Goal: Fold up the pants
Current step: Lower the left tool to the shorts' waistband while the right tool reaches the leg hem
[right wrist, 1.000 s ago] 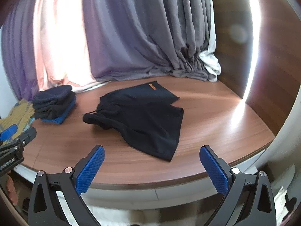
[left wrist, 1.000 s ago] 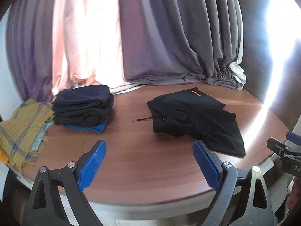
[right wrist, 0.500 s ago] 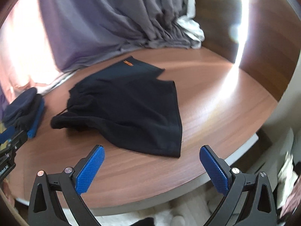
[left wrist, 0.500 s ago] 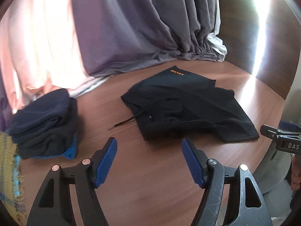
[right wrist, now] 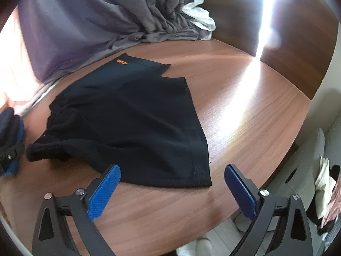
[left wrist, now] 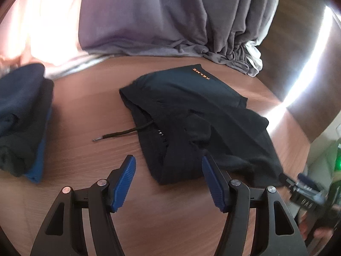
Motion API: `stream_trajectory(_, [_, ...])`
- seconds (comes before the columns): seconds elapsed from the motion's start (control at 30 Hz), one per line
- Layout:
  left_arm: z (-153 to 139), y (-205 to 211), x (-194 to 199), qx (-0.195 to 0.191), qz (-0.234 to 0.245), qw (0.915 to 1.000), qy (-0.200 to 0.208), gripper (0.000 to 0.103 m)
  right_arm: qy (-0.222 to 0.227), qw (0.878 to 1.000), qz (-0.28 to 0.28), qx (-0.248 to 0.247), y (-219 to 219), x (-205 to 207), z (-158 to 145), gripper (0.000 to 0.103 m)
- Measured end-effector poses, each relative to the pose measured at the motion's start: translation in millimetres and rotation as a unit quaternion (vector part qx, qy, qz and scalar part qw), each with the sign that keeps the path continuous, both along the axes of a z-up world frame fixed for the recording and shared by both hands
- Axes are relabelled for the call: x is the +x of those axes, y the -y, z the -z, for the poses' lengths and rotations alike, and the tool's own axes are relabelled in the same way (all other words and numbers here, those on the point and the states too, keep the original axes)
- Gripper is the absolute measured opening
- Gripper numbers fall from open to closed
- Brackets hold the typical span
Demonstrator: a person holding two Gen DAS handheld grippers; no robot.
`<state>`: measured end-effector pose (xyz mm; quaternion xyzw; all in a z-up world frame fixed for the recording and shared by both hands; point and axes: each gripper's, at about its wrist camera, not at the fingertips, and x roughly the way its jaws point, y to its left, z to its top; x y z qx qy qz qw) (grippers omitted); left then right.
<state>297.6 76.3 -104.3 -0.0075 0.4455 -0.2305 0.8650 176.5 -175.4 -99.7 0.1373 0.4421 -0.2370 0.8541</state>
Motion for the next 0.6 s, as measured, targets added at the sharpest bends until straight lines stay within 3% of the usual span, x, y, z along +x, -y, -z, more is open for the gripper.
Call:
stream_trajectory(0.27, [34,9,14,0.002,0.027,0.9965,-0.079,0.049,-0.015,1.0,0.009,-0.011,0,10,13,0.094])
stream_trajectory(0.5, [47,19,7,0.033,0.054,0.9932,-0.098,0.039,-0.023,1.0,0.017,-0.005,6,7,20,0.09])
stream_trajectory(0.6, [48,22,3,0.05,0.06,0.9931,-0.088,0.035,-0.029,0.999,0.021,-0.001,9,4,24,0.087])
